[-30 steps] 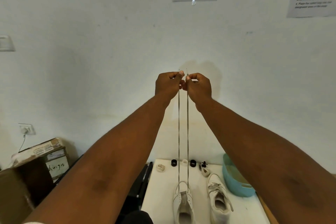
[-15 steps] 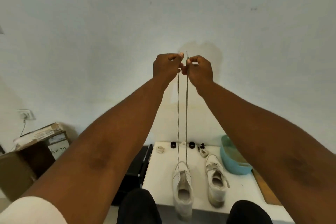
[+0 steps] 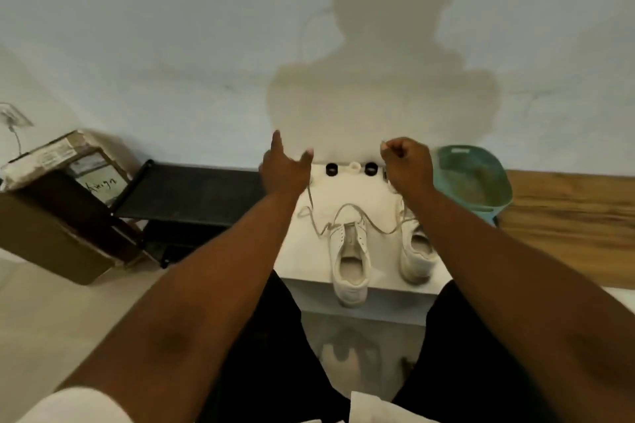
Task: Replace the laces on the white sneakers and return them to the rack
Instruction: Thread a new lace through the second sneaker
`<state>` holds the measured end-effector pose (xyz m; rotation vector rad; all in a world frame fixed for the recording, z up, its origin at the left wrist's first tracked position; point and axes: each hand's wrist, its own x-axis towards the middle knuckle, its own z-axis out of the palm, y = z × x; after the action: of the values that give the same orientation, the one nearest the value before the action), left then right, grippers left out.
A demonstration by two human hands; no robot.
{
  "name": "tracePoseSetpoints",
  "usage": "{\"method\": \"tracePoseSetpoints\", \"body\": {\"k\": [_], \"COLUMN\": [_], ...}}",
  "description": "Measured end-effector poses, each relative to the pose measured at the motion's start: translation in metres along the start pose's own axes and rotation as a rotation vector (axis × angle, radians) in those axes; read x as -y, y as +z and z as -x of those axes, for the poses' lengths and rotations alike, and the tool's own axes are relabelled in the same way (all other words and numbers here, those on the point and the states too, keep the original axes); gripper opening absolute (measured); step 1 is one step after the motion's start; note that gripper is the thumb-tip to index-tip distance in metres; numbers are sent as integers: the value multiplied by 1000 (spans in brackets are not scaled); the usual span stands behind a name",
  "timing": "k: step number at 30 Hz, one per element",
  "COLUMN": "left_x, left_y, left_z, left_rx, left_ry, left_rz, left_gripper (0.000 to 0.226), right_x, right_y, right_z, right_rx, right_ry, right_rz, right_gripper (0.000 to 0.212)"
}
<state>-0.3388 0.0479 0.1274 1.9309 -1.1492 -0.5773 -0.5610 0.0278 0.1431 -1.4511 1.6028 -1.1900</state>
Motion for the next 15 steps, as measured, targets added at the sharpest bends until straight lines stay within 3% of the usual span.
{"method": "tracePoseSetpoints", "body": {"k": [2, 6, 8, 11, 15], "left_x": [25, 75, 90, 92, 86], "left_y": [21, 65, 78, 90, 99], "left_z": [20, 50, 54, 52, 51], "left_rx": [84, 407, 513, 547, 550], "left_ry": [-62, -140, -196, -183, -94], "left_rz": [22, -59, -94, -151, -313], "left_gripper": [67, 18, 19, 25, 53], "right_x": [-35, -95, -119, -145, -154], "right_y": [11, 37, 48, 61, 71], "right_z": [12, 27, 35, 37, 15], "right_rx": [32, 107, 140, 203, 318], "right_ry": [13, 108, 155, 206, 167], "right_rz": [54, 76, 79, 97, 152], "right_gripper": [13, 14, 16, 16, 14]}}
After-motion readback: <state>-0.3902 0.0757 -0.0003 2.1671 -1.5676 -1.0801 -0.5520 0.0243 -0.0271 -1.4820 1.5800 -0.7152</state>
